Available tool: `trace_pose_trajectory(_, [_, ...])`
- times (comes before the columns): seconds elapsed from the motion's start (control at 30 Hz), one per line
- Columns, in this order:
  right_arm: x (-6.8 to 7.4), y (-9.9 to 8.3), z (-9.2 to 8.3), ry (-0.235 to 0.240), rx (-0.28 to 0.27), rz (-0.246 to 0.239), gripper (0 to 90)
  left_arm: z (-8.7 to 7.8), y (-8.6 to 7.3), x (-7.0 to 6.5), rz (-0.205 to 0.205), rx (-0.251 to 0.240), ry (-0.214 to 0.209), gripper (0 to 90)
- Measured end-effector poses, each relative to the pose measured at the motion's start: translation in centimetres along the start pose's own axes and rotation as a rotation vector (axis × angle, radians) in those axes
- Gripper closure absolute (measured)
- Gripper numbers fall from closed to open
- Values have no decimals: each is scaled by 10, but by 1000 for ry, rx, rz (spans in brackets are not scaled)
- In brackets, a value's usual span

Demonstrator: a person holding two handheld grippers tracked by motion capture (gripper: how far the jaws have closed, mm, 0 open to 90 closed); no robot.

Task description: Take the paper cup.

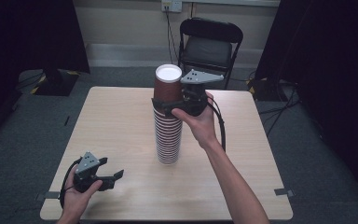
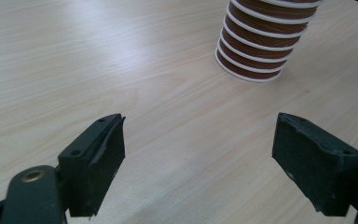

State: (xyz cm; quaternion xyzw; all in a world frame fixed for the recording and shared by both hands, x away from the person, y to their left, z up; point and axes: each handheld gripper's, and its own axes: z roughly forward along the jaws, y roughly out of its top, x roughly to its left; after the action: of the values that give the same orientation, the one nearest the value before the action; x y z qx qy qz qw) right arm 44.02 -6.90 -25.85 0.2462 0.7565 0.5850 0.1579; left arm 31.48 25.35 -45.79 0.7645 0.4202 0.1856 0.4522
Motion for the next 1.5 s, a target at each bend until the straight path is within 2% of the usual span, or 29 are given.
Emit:
trace_pose_trajectory(0.27, [1,0,0,-6,-3,-1,104,1,0,0,6,6,2,168])
trace_pose_trajectory(0.37, [0,0,0,-6,-5,2,105,1,0,0,3,10,21,167])
trace_pose_trajectory(0.47, [1,1,0,-8,-7,2,106,1,0,1,0,9,19,167])
trace_pose_trajectory(0.53, [1,1,-1,-6,-23,10,109,1,0,1,3,10,18,167])
trace_pose_trajectory(0.6, [1,3,-2,-10,-42,10,110,2,0,1,2,11,19,167])
trace_pose_trajectory(0.83, [1,12,-6,-11,-59,11,113,2,0,1,-1,11,-5,166])
trace_pose_trajectory(0.87, [1,14,-8,0,-65,29,113,2,0,1,-6,13,-4,166])
trace_pose_trajectory(1.13, [1,24,-12,-4,-89,26,116,6,-1,0,-1,26,-2,165])
trace_pose_trajectory(1.27, [1,30,-15,-10,-108,28,118,6,-1,2,-19,32,5,158])
trace_pose_trajectory(1.3, [2,32,-17,-24,-132,27,118,6,-1,2,-25,31,10,158])
trace_pose_trajectory(1.5, [3,42,-20,-23,-151,36,121,6,0,2,-21,30,6,158])
